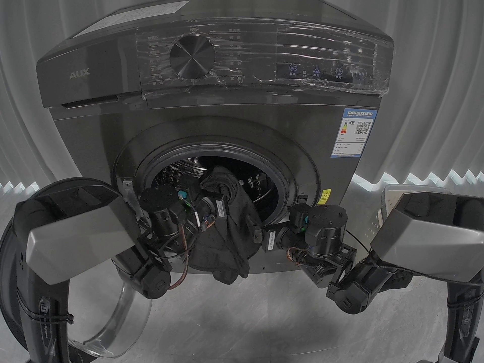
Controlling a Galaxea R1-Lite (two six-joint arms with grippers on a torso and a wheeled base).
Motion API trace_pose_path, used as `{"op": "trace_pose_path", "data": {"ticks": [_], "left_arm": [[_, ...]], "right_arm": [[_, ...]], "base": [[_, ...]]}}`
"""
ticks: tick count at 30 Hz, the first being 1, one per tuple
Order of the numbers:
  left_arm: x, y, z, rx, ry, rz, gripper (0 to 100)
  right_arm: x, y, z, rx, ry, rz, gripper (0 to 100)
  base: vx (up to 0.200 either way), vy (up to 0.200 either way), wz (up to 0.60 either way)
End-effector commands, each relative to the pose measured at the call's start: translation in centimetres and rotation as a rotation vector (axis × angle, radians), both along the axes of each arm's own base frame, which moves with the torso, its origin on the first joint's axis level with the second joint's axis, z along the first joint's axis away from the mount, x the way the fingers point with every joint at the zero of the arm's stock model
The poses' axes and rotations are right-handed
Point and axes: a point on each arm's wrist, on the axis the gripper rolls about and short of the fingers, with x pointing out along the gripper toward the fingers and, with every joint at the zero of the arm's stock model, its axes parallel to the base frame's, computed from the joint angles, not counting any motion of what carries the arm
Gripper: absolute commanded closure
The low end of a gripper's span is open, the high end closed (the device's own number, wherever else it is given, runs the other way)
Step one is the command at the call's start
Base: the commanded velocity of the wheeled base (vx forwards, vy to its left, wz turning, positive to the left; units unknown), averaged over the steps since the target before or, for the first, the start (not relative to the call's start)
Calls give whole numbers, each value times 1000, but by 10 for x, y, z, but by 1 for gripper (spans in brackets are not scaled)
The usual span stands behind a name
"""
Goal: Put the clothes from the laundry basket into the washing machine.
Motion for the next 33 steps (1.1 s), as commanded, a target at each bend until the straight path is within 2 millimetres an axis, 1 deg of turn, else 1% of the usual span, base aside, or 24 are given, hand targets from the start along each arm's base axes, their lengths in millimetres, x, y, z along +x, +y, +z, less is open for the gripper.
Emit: {"op": "trace_pose_path", "data": {"ticks": [1, 2, 3, 4, 7, 8, 9, 10, 11, 13, 15, 18, 22, 23, 24, 26, 28, 33], "left_arm": [[25, -2, -9, -13, 0, 35, 100], [26, -2, -9, -13, 2, 36, 100], [32, 0, -16, -4, 20, 59, 100], [32, 0, -17, -2, 24, 61, 100], [42, -4, -28, -6, 28, 57, 100], [42, -4, -28, -6, 28, 57, 100], [51, -9, -30, -24, 6, 57, 100], [53, -10, -31, -24, 6, 57, 100], [60, -14, -33, -25, 7, 57, 100], [64, -14, -35, -3, 46, 62, 100], [68, -13, -35, 5, 63, 68, 100], [88, -16, -33, -21, 34, 84, 100], [110, -10, -38, -13, 49, 115, 100], [112, -10, -37, -16, 45, 118, 100], [123, -7, -36, -28, 25, 131, 100], [132, -7, -35, -35, 14, 138, 100], [139, -8, -33, -44, 13, 140, 100], [151, -12, -37, -62, 9, 141, 100]], "right_arm": [[-2, -1, 1, 0, 3, 1, 0], [-2, -1, 1, 0, 3, 1, 0], [-2, -1, 2, 1, 1, 1, 0], [-2, -1, 2, 0, 0, 2, 0], [-3, -1, 2, 0, 0, 3, 0], [-3, -1, 2, 0, 0, 3, 0], [-3, 0, 2, 1, -1, 6, 0], [-3, 0, 2, 1, -1, 5, 0], [-4, 1, 1, 0, 2, 9, 0], [-4, 2, 1, 2, 3, 10, 0], [-4, 2, 1, 2, 3, 9, 0], [-4, 2, 2, 4, 0, 9, 0], [-5, 2, 2, 3, 2, 10, 0], [-5, 2, 3, 4, 0, 9, 0], [-4, 1, 2, 4, 2, 7, 0], [-4, 1, 2, 5, 1, 9, 0], [-4, 2, 2, 4, 0, 9, 0], [-4, 1, 2, 6, 0, 9, 0]], "base": [[0, 0, 0], [0, 0, 0], [0, 0, 0], [0, 0, 0], [0, 0, 0], [0, 0, 0], [0, 0, 0], [0, 0, 0], [0, 0, 0], [0, 0, 0], [0, 0, 0], [0, 0, 0], [0, 0, 0], [0, 0, 0], [0, 0, 0], [0, 0, 0], [0, 0, 0], [0, 0, 0]]}}
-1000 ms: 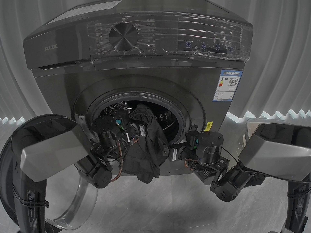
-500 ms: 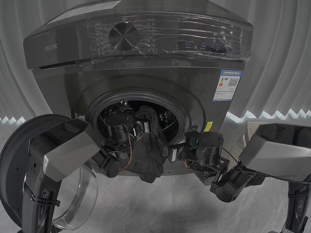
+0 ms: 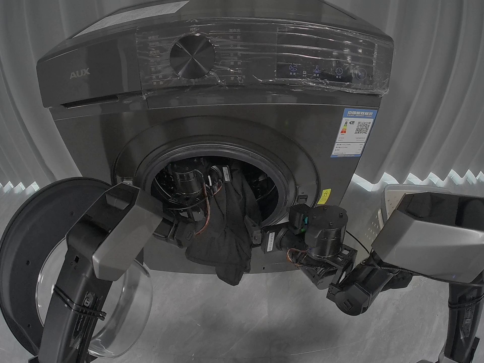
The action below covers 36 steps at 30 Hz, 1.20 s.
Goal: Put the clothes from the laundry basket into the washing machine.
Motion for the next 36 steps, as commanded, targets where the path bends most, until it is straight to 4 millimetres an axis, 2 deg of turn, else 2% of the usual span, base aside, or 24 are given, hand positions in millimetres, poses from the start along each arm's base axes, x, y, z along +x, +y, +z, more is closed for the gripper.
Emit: {"op": "trace_pose_path", "data": {"ticks": [1, 5, 12, 13, 18, 20, 25, 27, 30, 36], "left_arm": [[22, 0, -24, -4, 20, 17, 100], [28, 1, -27, -5, 18, 23, 100], [31, 2, -20, -17, -2, 25, 100], [31, 2, -19, -19, -6, 27, 0], [29, 3, -19, -23, -4, 29, 0], [19, 3, -8, -9, 33, 23, 0], [-12, 1, 3, 11, 185, -19, 0], [-17, 2, 5, 19, 201, -25, 0], [-32, 3, -3, 61, 275, -55, 0], [-42, 9, -24, 115, 354, -59, 0]], "right_arm": [[0, 0, 0, 2, -1, 0, 0], [0, 0, -1, 0, 1, 0, 0], [1, 1, -1, 2, -1, 2, 0], [1, 1, -1, 2, -1, 2, 0], [1, 1, -2, 1, 0, 0, 0], [1, 0, -2, 1, 0, 0, 0], [1, 0, -2, 2, -3, 3, 0], [1, 0, -2, 5, -8, 2, 0], [2, -1, -3, 3, -6, -1, 0], [1, 0, -3, 3, -6, 2, 0]], "base": [[0, 0, 0], [0, 0, 0], [0, 0, 0], [0, 0, 0], [0, 0, 0], [0, 0, 0], [0, 0, 0], [0, 0, 0], [0, 0, 0], [0, 0, 0]]}}
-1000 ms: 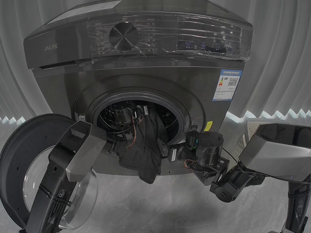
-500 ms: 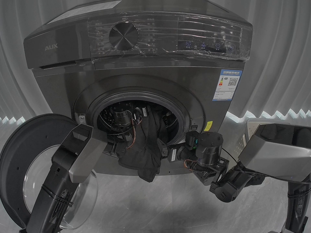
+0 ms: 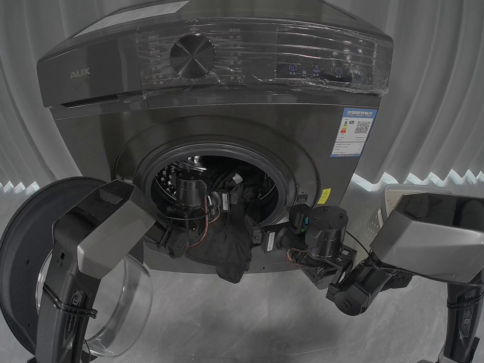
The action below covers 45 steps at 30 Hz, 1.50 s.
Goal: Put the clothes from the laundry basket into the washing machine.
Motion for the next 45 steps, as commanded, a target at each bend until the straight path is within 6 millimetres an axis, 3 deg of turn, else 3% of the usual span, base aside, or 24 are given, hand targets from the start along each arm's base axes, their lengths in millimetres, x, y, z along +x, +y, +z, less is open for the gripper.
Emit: {"op": "trace_pose_path", "data": {"ticks": [1, 13, 21, 22, 28, 33, 40, 45], "left_arm": [[-17, 3, 4, 28, 48, -20, 0], [-16, 3, -40, 80, 121, -42, 0], [-12, -3, -51, 72, 118, -48, 0], [-12, -3, -52, 70, 121, -49, 100], [-11, -4, -60, 72, 131, -49, 100], [-5, -6, -52, 50, 96, -42, 100], [40, -3, -14, -46, -105, 107, 100], [60, 0, -7, -72, -176, 147, 100]], "right_arm": [[0, 0, -2, -3, 2, 1, 0], [-1, 2, -2, -1, 3, 4, 0], [-1, 2, -3, -1, 3, 4, 0], [-1, 2, -3, -2, 4, 4, 0], [-1, 3, -3, 0, 2, 7, 0], [-1, 3, -3, 0, 2, 7, 0], [-1, 3, -1, 6, -5, 7, 0], [0, 4, 0, 7, -6, 7, 0]], "base": [[0, 0, 0], [0, 0, 0], [0, 0, 0], [0, 0, 0], [0, 0, 0], [0, 0, 0], [0, 0, 0], [0, 0, 0]]}}
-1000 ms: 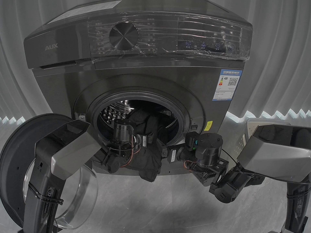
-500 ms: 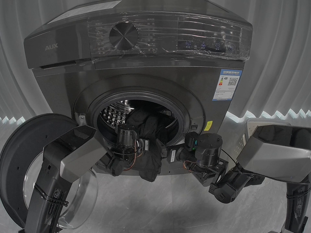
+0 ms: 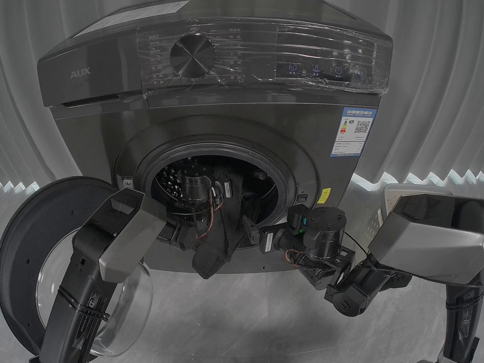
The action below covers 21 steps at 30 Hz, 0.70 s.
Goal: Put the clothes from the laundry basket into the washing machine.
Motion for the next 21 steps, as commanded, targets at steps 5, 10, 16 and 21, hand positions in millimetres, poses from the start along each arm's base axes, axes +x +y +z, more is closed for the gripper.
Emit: {"op": "trace_pose_path", "data": {"ticks": [5, 10, 16, 21], "left_arm": [[33, 11, -14, -21, -60, 85, 100], [33, 11, -13, -23, -64, 85, 0], [21, 8, 6, -31, -70, 70, 0], [-7, 5, 19, 2, 7, 29, 0]], "right_arm": [[0, 0, 0, 1, -1, 0, 0], [0, 0, 1, 1, 0, 1, 0], [-1, -1, 1, 0, 1, 1, 0], [-1, -1, 1, 0, 1, 1, 0]], "base": [[0, 0, 0], [0, 0, 0], [0, 0, 0], [0, 0, 0]]}}
